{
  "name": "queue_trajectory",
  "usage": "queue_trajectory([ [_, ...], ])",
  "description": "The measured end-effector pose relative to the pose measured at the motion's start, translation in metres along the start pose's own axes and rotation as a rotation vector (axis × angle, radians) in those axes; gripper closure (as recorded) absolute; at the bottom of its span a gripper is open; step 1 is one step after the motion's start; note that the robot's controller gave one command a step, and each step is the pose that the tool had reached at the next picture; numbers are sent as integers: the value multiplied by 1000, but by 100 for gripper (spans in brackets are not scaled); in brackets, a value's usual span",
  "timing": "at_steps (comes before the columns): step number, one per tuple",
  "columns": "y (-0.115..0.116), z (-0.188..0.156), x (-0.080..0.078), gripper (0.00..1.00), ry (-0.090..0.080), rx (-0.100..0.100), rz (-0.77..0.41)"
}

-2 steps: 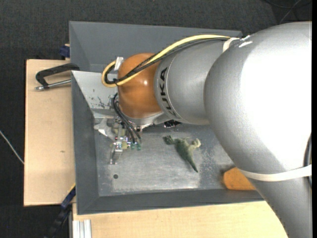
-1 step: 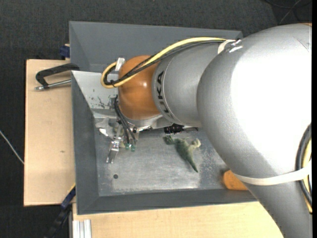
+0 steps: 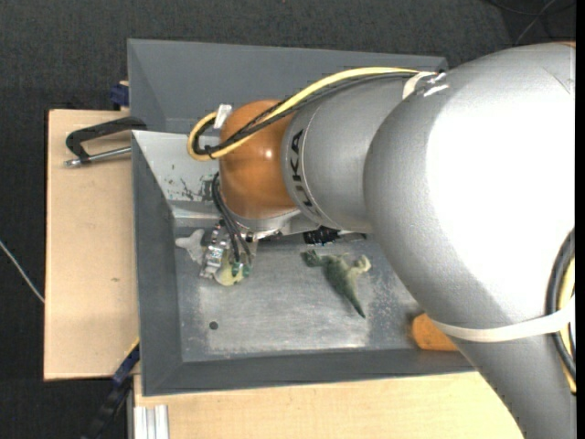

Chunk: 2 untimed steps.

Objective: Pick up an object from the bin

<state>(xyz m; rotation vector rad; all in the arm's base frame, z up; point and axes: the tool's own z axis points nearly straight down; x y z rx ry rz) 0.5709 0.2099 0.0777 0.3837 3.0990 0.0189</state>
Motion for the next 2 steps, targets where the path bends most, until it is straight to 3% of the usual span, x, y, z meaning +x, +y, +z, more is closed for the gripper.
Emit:
queue_trajectory([
  [2, 6, -115, -7, 100, 7, 6, -3],
])
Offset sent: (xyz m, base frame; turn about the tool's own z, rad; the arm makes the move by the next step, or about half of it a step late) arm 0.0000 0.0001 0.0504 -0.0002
